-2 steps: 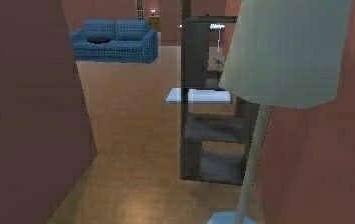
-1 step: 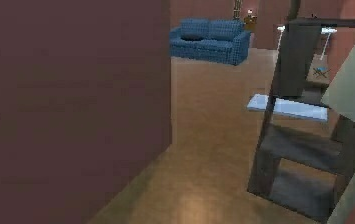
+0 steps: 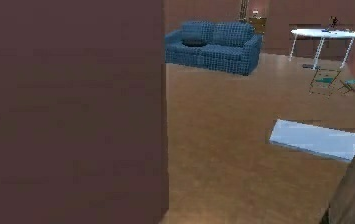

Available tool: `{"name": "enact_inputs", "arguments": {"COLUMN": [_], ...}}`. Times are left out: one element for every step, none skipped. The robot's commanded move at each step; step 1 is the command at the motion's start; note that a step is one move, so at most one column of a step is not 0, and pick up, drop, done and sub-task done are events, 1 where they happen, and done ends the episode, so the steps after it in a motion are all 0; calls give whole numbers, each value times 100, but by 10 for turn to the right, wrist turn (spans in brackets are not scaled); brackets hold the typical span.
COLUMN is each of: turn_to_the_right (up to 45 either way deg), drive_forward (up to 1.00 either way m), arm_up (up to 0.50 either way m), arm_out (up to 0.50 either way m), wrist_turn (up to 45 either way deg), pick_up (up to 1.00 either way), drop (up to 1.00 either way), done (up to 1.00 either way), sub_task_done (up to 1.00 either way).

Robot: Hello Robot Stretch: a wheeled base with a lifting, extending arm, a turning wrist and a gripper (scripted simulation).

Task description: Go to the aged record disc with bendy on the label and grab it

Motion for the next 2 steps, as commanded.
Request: {"name": "enact_inputs", "arguments": {"turn_to_the_right": [270, 0], "drive_forward": [0, 45], "arm_up": [0, 0], "arm_out": [0, 0], "wrist_turn": [0, 0], "pick_up": [0, 0], "drop": [0, 0], "done": [0, 0], "sub_task_done": [0, 0]}}
